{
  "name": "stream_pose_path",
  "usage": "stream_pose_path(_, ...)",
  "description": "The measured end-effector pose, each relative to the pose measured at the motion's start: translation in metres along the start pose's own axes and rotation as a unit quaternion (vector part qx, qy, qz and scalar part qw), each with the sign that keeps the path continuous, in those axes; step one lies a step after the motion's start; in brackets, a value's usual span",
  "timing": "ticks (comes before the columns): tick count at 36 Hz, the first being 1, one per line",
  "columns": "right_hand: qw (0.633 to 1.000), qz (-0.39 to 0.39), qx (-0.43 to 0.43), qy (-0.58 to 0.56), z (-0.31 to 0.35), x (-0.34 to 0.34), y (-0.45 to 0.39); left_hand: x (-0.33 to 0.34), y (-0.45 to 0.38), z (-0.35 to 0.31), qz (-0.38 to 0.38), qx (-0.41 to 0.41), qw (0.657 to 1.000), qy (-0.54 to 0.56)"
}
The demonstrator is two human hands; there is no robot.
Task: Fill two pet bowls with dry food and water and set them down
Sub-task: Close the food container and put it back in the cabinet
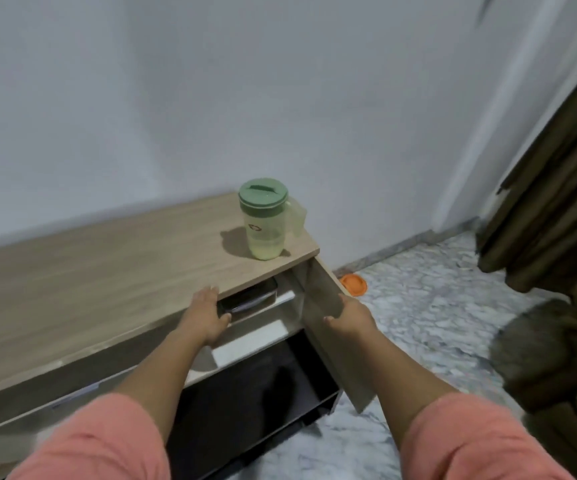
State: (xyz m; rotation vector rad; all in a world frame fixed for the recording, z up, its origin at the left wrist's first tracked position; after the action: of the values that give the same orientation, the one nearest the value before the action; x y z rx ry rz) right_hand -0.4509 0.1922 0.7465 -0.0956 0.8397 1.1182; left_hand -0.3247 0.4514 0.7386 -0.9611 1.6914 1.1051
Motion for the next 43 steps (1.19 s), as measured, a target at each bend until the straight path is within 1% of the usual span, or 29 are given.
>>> stream_pose_path(4,1.000,-0.014,0.015,0.008,-0.005,-0.005,-0.007,0.008,-0.023,0.008,0.031,0.017,0.998,-0.047)
stream_pose_path(9,0.997,-0.020,0.072,0.034,-0.020,-0.011,-0.022,0.022,-0.045,0.013,0.065,0.021,0.993,-0.095)
stream_pose_path(14,0.991,-0.002,0.122,0.045,-0.033,-0.009,-0.044,0.031,-0.057,0.016,0.071,0.020,0.990,-0.121)
stream_pose_path(20,0.985,0.024,0.155,0.069,-0.036,0.003,-0.061,0.024,-0.071,0.018,0.066,0.028,0.991,-0.114)
stream_pose_path(25,0.983,0.009,0.158,0.091,-0.034,0.011,-0.060,0.016,-0.076,0.019,0.072,0.048,0.990,-0.110)
stream_pose_path(29,0.985,-0.013,0.153,0.075,-0.029,0.019,-0.055,0.003,-0.079,0.028,0.063,0.077,0.989,-0.113)
stream_pose_path(32,0.986,-0.015,0.152,0.061,-0.024,0.029,-0.048,-0.008,-0.080,0.034,0.054,0.110,0.985,-0.120)
stream_pose_path(36,0.982,-0.043,0.183,0.005,-0.017,0.052,-0.031,-0.015,-0.083,0.055,0.080,0.150,0.973,-0.158)
stream_pose_path(39,0.981,-0.048,0.185,0.021,-0.005,0.071,-0.018,-0.018,-0.082,0.067,0.096,0.177,0.962,-0.184)
stream_pose_path(43,0.977,-0.046,0.210,-0.017,0.010,0.106,-0.008,-0.022,-0.082,0.076,0.131,0.209,0.945,-0.217)
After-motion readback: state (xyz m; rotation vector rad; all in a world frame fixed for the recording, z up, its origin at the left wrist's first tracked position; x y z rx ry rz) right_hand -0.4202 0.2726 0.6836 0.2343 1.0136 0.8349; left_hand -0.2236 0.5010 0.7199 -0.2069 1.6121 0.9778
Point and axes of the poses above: each hand's wrist, its own y-axis away from the middle knuckle, its own x-axis out of the palm, z = x × y, the point moved 5 cm from there along -y, towards the middle knuckle, and after that the axes turned 7 degrees about -y, right-handed, at the moved point
